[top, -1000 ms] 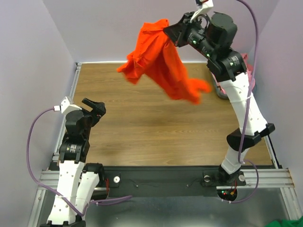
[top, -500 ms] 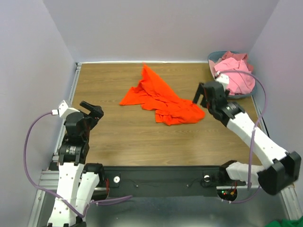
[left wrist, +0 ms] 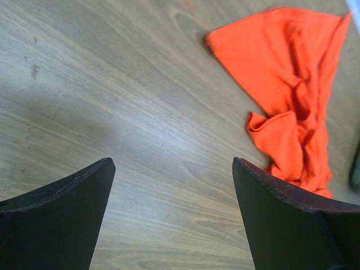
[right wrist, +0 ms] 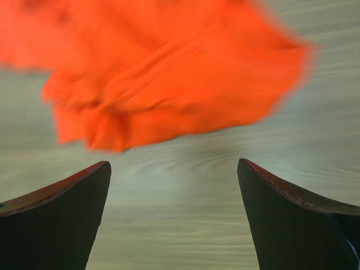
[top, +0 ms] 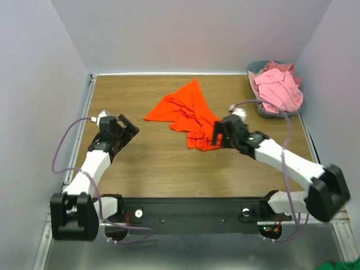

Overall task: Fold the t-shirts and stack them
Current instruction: Flatten the tshirt out

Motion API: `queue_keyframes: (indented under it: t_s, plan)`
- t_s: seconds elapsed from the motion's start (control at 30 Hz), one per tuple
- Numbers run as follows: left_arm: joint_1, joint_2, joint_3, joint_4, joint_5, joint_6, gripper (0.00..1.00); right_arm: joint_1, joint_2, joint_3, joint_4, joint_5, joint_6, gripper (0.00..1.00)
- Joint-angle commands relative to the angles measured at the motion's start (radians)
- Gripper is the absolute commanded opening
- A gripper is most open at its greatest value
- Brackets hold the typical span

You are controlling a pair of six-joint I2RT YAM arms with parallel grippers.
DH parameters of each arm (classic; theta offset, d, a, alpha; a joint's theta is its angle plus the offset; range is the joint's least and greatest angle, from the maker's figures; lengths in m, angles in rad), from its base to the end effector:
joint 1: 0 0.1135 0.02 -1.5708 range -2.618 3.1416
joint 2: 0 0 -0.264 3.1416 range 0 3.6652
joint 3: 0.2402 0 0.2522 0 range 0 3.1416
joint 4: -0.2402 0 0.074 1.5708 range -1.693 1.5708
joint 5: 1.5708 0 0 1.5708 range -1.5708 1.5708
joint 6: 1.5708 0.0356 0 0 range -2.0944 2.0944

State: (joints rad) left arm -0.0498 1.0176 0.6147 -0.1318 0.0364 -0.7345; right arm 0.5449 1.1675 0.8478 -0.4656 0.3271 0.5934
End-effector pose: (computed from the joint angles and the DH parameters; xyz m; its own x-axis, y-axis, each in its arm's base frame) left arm 0.2241 -0.0125 0.2414 -0.4320 -0.6491 -0.6262 -0.2810 0.7566 -0.5904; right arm 0.2146 0.1167 0.2601 -0.6671 0.2149 -0.7133 0.0923 0.9740 0.2071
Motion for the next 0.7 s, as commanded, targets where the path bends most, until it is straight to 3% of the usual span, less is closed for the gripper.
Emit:
queue_keyframes:
  t_s: [0.0,0.17,0.3,0.47,0.67]
  plan:
    - [-0.008,0.129,0.098,0.121,0.042,0.038,0.98,0.225,0.194,0.115,0.096,-0.015,0.002,1.00]
    - [-0.021,0.369,0.219,0.162,0.060,0.066,0.97,0.342,0.441,0.240,0.097,0.116,0.173,1.00]
    - [-0.031,0.502,0.304,0.192,0.095,0.072,0.97,0.383,0.535,0.310,0.105,0.205,0.269,1.00]
    - [-0.054,0.665,0.396,0.193,0.115,0.073,0.89,0.398,0.624,0.381,0.117,0.237,0.321,1.00]
    - [-0.091,0.806,0.451,0.195,0.085,0.049,0.72,0.398,0.727,0.438,0.119,0.283,0.341,1.00]
